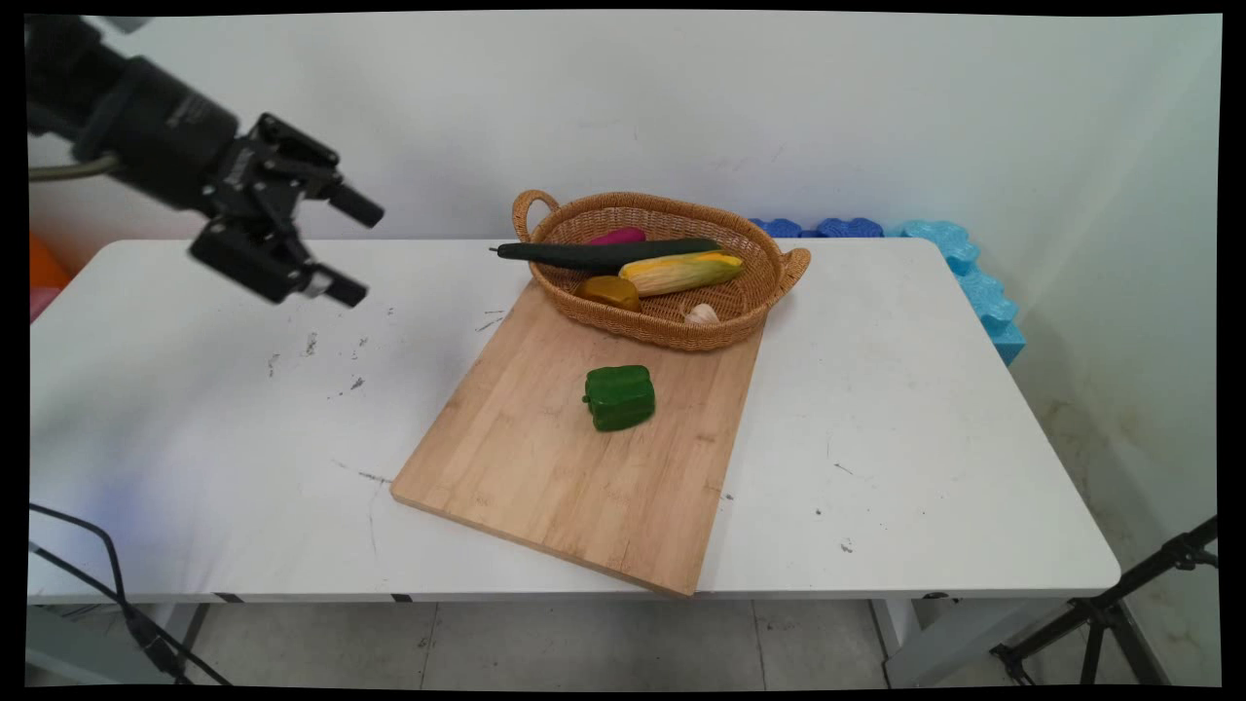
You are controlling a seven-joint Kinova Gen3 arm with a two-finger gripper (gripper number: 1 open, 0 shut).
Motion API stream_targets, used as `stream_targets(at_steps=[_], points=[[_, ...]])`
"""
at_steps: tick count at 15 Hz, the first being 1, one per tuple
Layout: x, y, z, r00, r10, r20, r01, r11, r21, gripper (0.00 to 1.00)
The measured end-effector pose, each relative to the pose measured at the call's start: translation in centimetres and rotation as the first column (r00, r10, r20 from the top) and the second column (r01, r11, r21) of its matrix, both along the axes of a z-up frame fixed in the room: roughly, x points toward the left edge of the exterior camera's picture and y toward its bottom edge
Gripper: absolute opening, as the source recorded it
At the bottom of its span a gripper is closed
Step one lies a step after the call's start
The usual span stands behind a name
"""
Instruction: Pick up the cucumber from the vegetable basket
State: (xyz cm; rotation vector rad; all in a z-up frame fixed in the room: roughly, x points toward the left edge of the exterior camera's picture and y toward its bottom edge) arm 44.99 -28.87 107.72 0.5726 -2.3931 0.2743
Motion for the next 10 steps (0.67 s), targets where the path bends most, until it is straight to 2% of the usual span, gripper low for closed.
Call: stream_targets(at_steps=[6, 10], points=[[-4.3, -4.7, 0.3, 0.993, 0.112, 0.028, -0.113, 0.994, 0.004, 1.0], [-7.2, -9.0, -0.5, 0.981, 0.186, 0.063, -0.186, 0.983, -0.004, 1.0]])
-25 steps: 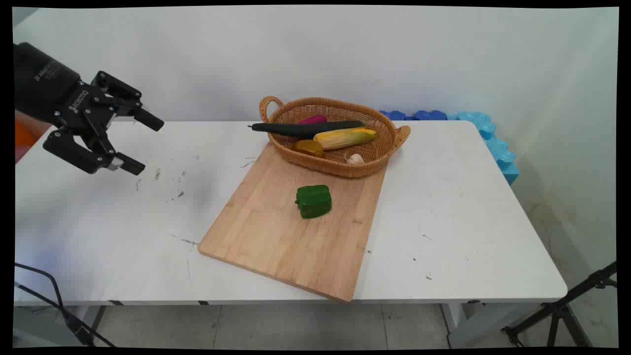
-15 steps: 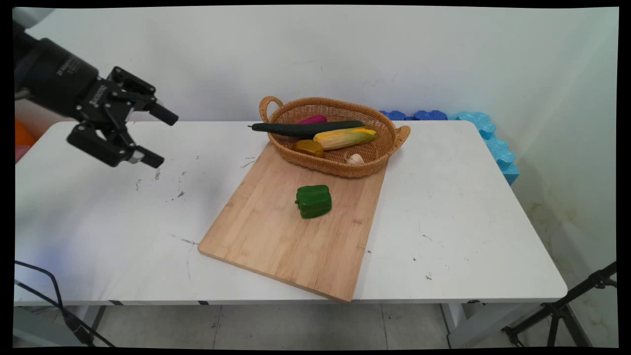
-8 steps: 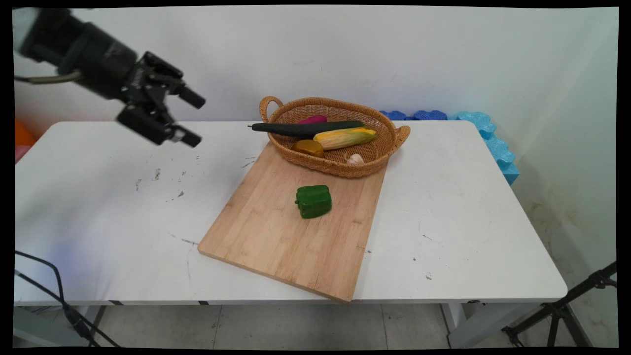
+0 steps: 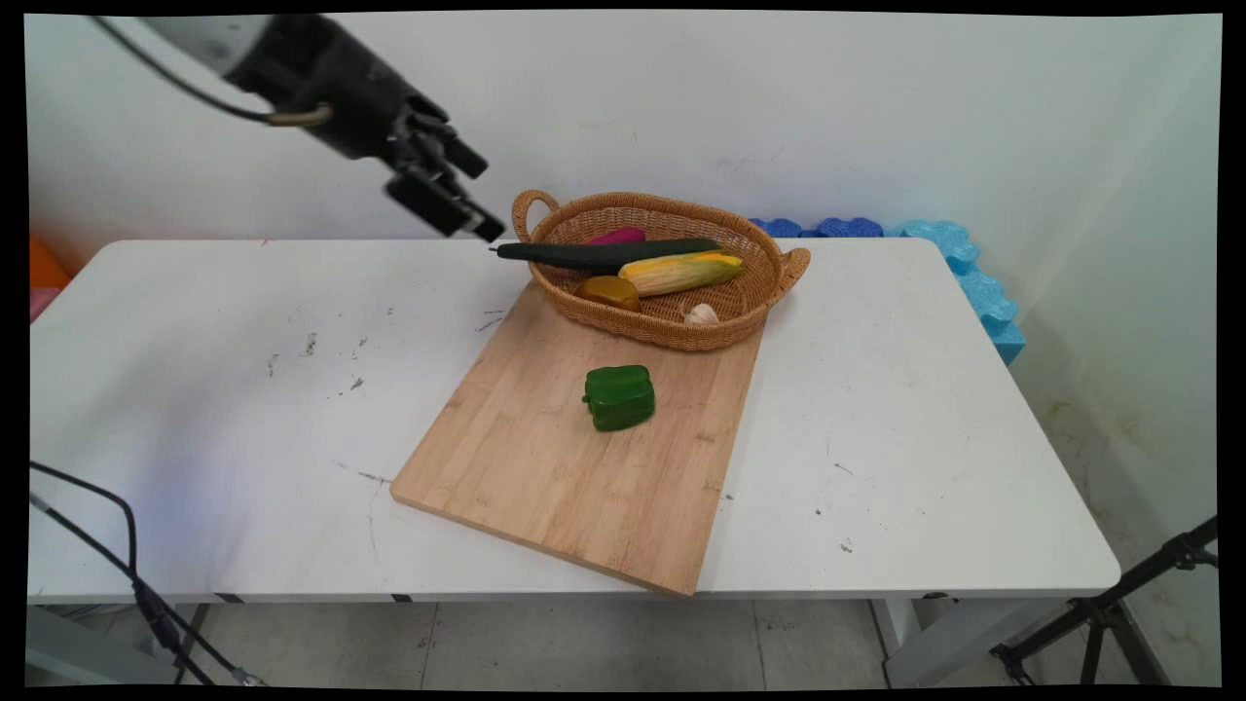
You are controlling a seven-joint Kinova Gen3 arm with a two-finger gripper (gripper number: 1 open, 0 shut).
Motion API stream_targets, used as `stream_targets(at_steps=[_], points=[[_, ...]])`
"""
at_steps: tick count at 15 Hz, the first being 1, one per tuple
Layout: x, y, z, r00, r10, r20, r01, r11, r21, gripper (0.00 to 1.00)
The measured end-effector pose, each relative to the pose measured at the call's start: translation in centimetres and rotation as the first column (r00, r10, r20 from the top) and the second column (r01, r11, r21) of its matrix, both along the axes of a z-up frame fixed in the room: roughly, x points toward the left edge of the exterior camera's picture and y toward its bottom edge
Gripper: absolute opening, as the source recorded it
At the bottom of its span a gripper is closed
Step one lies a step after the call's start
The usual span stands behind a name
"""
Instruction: Pick up the cucumber from the vegetable basket
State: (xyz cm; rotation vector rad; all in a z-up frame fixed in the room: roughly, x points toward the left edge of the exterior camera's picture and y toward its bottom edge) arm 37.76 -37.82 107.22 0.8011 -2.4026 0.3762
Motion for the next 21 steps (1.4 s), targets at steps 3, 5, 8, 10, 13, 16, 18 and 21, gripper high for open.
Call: stream_targets(at_steps=[3, 5, 8, 10, 13, 16, 18, 21], points=[[-2.2, -3.4, -1.3, 0.998, 0.05, 0.026, -0.05, 0.999, -0.002, 1.0], [-3.6, -5.6, -2.5, 0.996, 0.075, 0.041, -0.075, 0.997, 0.0, 1.0], [-5.7, -9.3, -4.4, 0.992, 0.109, 0.07, -0.11, 0.994, 0.001, 1.0], [-6.5, -11.2, -5.5, 0.988, 0.129, 0.082, -0.129, 0.992, 0.001, 1.0], [-7.5, -14.3, -7.2, 0.981, 0.163, 0.105, -0.164, 0.987, -0.001, 1.0], [-8.2, -17.5, -9.1, 0.971, 0.198, 0.135, -0.199, 0.98, -0.002, 1.0], [-8.4, -19.3, -10.3, 0.965, 0.214, 0.153, -0.217, 0.976, 0.001, 1.0], [-8.4, -20.9, -11.4, 0.958, 0.227, 0.177, -0.232, 0.973, 0.008, 1.0]])
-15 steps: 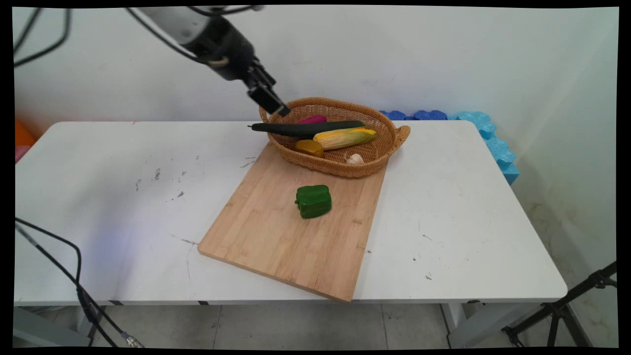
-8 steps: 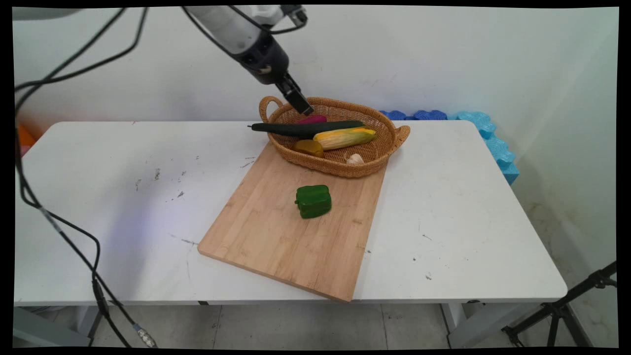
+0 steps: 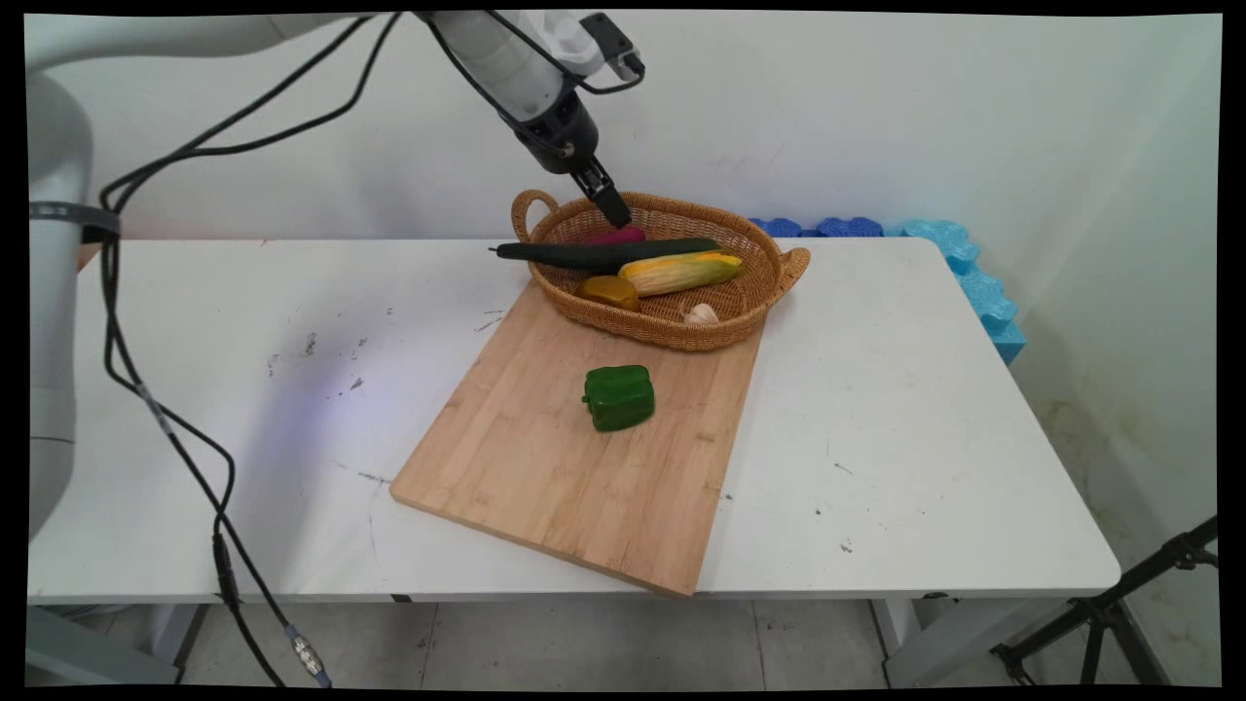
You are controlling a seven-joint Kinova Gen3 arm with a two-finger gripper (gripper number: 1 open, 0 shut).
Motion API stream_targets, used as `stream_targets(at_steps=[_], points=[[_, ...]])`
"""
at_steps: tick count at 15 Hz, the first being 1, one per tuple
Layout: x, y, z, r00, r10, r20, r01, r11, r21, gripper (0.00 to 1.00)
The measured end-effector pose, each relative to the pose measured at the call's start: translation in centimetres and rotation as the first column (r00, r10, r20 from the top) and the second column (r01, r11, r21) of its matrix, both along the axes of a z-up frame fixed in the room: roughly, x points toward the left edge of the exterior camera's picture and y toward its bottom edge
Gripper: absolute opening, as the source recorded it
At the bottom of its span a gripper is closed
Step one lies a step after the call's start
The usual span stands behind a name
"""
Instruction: Pick up the cucumber from the vegetable basket
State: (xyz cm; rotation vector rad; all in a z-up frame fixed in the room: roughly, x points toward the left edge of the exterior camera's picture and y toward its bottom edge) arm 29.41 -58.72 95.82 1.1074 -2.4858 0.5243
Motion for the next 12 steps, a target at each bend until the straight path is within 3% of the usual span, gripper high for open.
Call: stream_targets(at_steps=[5, 12], points=[[0.4, -2.2, -2.0, 0.999, 0.019, 0.036, -0.02, 0.999, 0.039, 1.0], [1.0, -3.0, -4.1, 0.997, 0.017, 0.075, -0.025, 0.994, 0.104, 1.0]])
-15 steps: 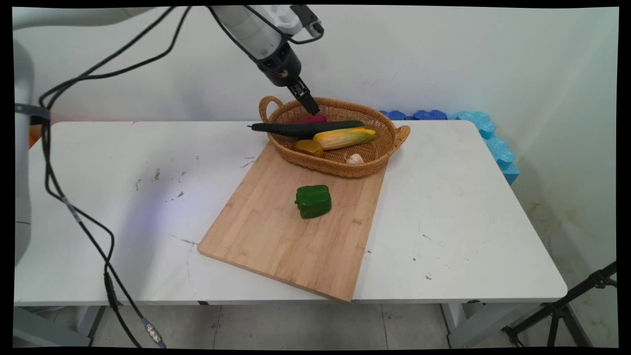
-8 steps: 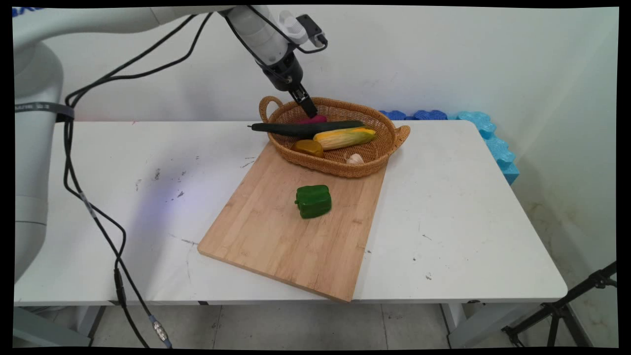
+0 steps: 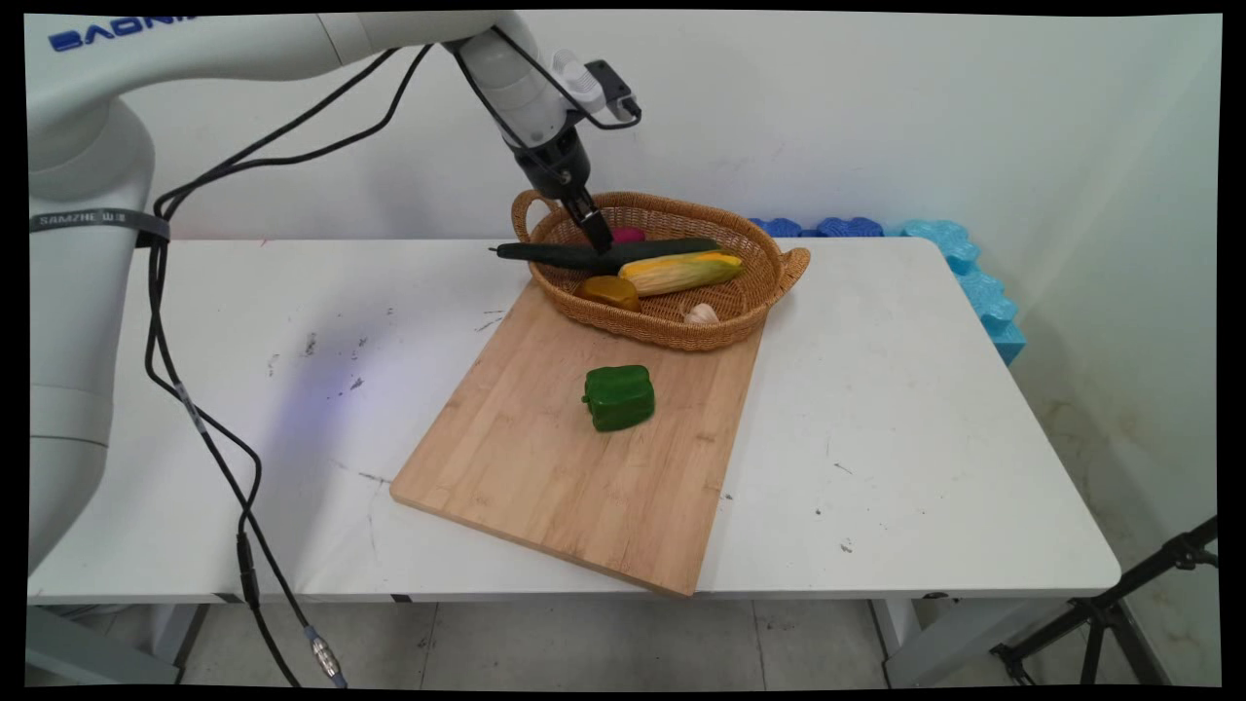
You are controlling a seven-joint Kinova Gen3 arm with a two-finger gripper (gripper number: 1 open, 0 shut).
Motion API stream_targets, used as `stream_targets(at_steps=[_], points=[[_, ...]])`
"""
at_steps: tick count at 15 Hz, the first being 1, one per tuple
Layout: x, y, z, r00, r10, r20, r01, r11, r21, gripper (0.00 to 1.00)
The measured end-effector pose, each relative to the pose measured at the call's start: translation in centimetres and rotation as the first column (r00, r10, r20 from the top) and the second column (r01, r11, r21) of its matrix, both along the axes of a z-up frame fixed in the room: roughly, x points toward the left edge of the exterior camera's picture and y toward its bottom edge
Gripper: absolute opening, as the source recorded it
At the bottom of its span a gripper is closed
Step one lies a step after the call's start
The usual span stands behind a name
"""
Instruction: Pick up the cucumber from the vegetable basket
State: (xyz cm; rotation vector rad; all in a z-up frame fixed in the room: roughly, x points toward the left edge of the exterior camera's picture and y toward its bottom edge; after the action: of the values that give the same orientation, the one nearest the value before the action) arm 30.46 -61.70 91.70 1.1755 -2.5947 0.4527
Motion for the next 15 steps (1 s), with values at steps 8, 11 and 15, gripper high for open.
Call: stream_targets(at_steps=[8, 11, 15], points=[[0.3, -0.3, -1.6, 0.999, -0.03, 0.019, 0.029, 0.999, 0.032, 1.0], [0.5, -0.5, -2.0, 0.998, -0.045, 0.032, 0.044, 0.998, 0.034, 1.0], [0.7, -0.7, -2.4, 0.996, -0.069, 0.048, 0.067, 0.997, 0.033, 0.0]])
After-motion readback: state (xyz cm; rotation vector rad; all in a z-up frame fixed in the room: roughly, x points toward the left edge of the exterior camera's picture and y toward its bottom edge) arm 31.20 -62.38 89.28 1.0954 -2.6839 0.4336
